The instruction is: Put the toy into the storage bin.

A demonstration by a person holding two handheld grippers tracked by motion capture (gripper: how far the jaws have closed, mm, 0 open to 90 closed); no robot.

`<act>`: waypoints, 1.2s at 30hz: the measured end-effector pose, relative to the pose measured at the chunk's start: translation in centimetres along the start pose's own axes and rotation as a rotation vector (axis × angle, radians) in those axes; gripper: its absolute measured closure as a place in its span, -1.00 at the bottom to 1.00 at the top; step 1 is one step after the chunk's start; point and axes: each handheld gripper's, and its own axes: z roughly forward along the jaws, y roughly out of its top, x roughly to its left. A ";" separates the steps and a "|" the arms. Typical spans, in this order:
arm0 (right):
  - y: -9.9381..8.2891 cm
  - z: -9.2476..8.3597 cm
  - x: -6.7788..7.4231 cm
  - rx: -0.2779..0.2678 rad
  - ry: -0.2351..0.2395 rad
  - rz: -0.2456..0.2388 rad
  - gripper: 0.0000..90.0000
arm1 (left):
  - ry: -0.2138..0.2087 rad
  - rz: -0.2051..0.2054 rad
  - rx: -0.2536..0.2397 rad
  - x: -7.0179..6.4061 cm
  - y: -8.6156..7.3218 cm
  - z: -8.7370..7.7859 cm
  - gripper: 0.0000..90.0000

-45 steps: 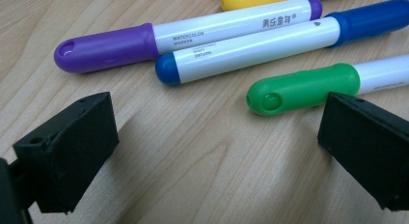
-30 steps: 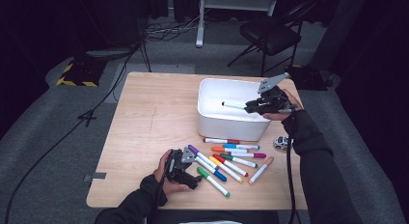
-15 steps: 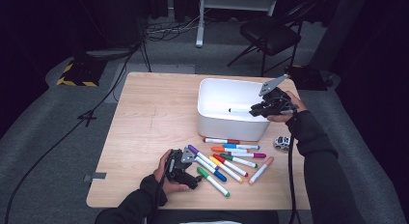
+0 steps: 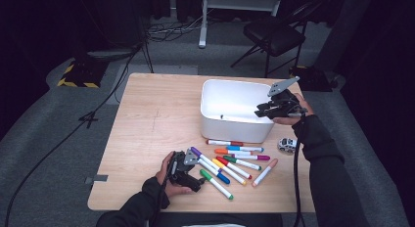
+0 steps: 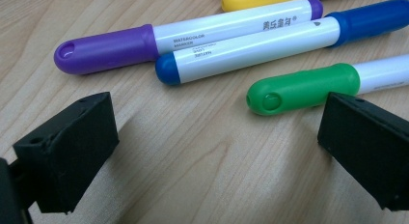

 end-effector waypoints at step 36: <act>-14.1 -2.5 9.2 -0.223 0.093 -0.011 0.08 | -0.005 -0.001 0.002 0.0 0.0 0.0 -0.99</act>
